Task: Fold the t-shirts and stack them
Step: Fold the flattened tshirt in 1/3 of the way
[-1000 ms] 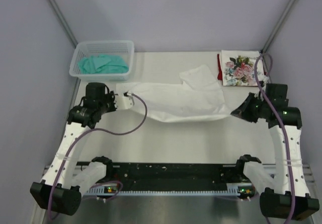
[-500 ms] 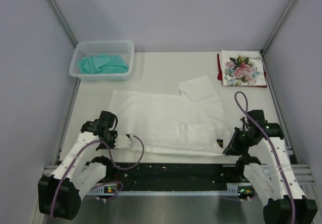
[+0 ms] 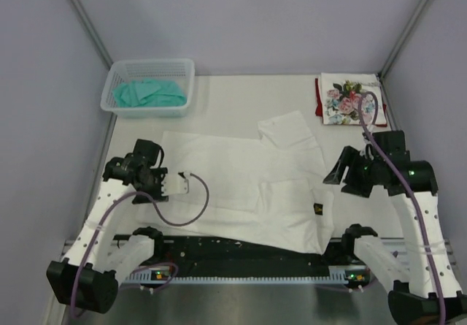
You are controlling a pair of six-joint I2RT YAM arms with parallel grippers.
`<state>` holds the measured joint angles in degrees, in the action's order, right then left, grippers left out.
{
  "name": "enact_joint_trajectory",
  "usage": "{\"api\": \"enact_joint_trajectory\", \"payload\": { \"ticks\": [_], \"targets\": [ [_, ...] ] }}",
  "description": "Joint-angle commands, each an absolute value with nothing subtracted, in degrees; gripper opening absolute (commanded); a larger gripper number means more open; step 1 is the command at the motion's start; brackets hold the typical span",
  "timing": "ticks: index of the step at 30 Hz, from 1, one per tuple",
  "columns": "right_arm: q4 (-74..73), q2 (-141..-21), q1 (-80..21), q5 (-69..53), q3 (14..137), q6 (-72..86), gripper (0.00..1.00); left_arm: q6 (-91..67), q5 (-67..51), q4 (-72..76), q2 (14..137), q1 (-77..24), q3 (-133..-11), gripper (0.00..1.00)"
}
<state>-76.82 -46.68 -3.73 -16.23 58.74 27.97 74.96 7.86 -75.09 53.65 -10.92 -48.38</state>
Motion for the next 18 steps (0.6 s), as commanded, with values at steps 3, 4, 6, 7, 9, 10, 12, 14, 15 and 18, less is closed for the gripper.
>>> {"api": "enact_joint_trajectory", "payload": {
  "ticks": [3,4,6,7,9,10,12,14,15,18],
  "targets": [
    [-58.8,-57.8,-4.3,-11.0,58.8,29.0,0.53,58.3,4.1,-57.9,60.8,-10.6,-54.4,0.5],
    [-54.4,-60.5,-4.3,-10.0,57.4,29.1,0.5,55.3,5.8,-53.7,62.6,-10.6,-53.9,0.48],
    [-46.7,-66.1,-4.2,-6.2,55.5,29.3,0.4,51.0,7.4,-47.4,67.0,-10.4,-53.0,0.46],
    [-43.7,-69.4,-4.1,-5.2,54.8,28.8,0.35,49.3,7.6,-43.5,68.8,-10.2,-52.1,0.46],
    [-38.3,-75.8,-4.3,-4.7,54.6,28.3,0.25,46.7,7.9,-38.3,71.9,-9.3,-50.5,0.45],
    [-35.8,-79.2,-4.1,-5.3,54.6,28.2,0.23,45.7,8.3,-35.9,73.5,-9.1,-49.7,0.45],
    [-32.4,-85.7,-4.3,-6.2,56.0,27.4,0.22,44.0,10.0,-31.7,76.7,-8.3,-47.8,0.43],
    [-32.0,-92.6,-4.2,-6.1,59.0,26.4,0.2,43.1,10.7,-28.8,79.7,-7.2,-46.2,0.42],
    [-32.1,-96.0,-4.2,-6.5,61.1,25.7,0.2,42.5,10.5,-27.7,81.1,-6.9,-45.6,0.42],
    [-33.1,-105.2,-4.1,-6.8,67.3,24.8,0.19,41.0,10.5,-25.7,84.8,-6.3,-44.2,0.42]
  ]
}}
